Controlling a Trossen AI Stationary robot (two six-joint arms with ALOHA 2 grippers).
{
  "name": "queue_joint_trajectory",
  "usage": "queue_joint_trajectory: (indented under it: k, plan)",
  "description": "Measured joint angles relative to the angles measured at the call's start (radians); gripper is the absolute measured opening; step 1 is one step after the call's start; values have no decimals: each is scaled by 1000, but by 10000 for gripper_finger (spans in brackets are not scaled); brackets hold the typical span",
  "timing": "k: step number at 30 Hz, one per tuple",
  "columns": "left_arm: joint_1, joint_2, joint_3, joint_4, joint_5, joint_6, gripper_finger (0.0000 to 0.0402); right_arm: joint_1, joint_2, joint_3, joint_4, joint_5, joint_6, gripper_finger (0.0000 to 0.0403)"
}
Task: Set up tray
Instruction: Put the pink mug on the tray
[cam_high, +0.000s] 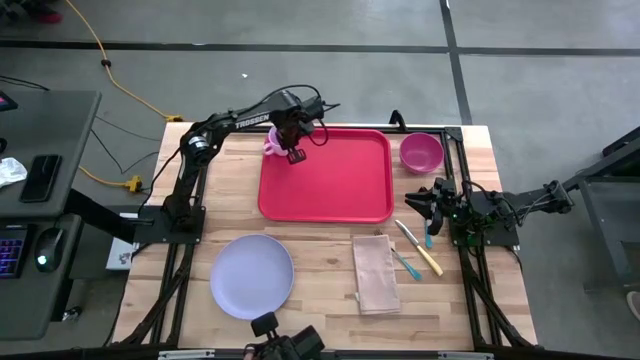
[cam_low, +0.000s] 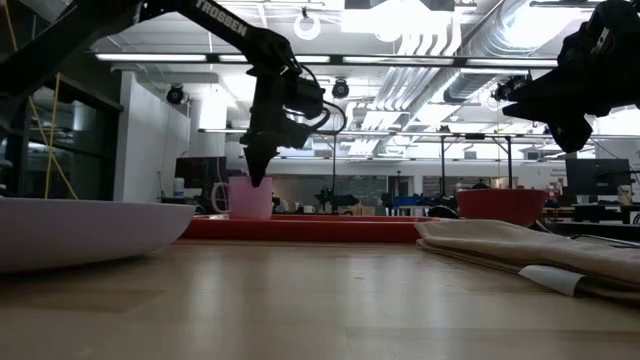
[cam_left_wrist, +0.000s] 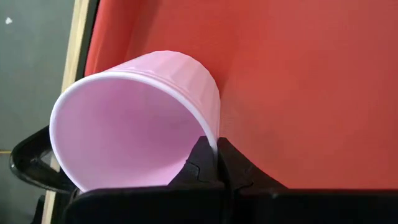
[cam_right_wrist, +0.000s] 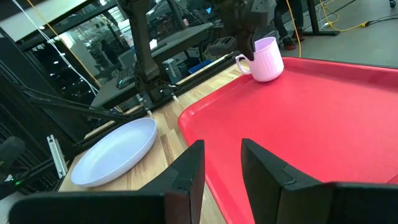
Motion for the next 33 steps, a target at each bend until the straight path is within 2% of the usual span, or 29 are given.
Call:
queue_joint_trajectory:
  k: [24, 33]
  plan:
    - [20, 0, 0, 9, 14, -3, 18, 0, 0, 0, 0, -6, 0, 83]
    - [20, -1, 0, 10, 52, 1, 67, 0, 0, 0, 0, -5, 0, 83]
